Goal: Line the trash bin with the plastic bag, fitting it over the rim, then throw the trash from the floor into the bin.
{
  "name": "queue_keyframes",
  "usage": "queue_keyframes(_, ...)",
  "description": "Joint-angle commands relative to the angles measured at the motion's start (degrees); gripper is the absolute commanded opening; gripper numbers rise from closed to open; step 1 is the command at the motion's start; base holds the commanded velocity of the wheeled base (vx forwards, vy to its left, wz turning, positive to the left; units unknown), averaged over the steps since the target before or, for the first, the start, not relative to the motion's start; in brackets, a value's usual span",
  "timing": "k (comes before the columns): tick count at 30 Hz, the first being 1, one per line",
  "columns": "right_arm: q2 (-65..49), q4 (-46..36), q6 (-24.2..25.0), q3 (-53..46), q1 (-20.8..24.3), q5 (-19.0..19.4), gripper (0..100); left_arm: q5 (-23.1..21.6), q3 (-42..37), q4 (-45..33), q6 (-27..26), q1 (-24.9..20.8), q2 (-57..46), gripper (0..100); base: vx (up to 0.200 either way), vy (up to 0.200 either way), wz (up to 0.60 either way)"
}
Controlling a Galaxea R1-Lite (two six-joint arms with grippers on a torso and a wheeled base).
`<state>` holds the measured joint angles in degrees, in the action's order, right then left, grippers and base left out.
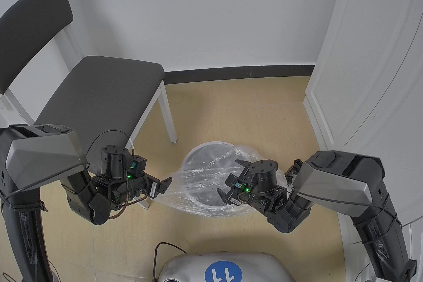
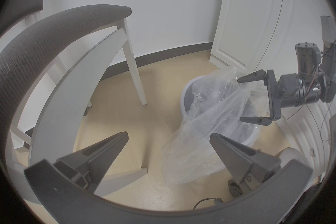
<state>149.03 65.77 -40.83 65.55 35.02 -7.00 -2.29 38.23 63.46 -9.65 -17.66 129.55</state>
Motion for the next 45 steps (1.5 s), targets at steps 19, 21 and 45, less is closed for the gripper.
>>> queue_keyframes(19,6.3,1.3,0.2,7.5,0.8,-2.1,0,0.1,0.1,1.7,0.1,-0.1,0.4,100,0.0,0.0,0.0)
queue_keyframes(21,6.3,0.6,0.4,7.5,1.0,-1.6,0,0.1,0.1,1.7,0.1,-0.1,0.4,100,0.0,0.0,0.0)
queue_keyframes(45,-6.6,-12.8,15.2,7.6,0.2,2.6,0,0.1,0.2,1.8,0.0,0.0,1.0,100,0.0,0.0,0.0)
